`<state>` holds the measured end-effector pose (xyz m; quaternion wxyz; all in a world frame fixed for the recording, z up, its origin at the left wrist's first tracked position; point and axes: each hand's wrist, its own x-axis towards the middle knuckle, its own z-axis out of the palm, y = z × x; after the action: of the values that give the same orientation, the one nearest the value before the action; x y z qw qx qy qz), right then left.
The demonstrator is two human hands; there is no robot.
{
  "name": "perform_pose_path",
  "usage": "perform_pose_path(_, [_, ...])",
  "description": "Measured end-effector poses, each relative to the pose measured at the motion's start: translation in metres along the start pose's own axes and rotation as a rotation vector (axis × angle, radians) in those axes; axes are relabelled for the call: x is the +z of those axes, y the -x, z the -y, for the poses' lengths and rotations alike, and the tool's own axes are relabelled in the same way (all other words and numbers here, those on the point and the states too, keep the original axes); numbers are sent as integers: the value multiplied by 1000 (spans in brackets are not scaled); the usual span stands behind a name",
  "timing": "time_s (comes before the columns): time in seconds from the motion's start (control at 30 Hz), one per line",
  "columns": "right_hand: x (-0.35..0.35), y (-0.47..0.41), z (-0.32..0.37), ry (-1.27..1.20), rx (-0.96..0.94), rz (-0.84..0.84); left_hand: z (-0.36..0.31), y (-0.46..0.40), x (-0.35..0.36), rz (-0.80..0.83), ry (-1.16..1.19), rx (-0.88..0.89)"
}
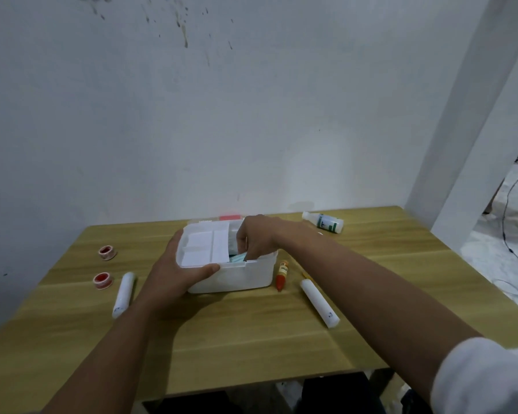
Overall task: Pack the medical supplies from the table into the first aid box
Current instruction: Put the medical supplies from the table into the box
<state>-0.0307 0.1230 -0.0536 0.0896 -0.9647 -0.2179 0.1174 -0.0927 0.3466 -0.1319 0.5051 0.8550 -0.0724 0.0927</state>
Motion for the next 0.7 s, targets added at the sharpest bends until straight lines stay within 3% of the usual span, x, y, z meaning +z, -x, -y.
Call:
perform_pose_path(0.23, [18, -13, 9, 30, -14, -30, 3, -1, 0, -2, -21, 4])
perform_pose_path(0.37, [3, -6, -1, -119, -57, 42, 2, -1, -2, 7, -21, -7])
perform_pose_path(0.57, [-45, 13, -67, -460, 38, -353, 6, -2, -2, -8, 12, -13])
perform_pose_path(0.7, [-46, 21, -138, -344, 248, -526, 6, -2, -1, 4, 11, 0])
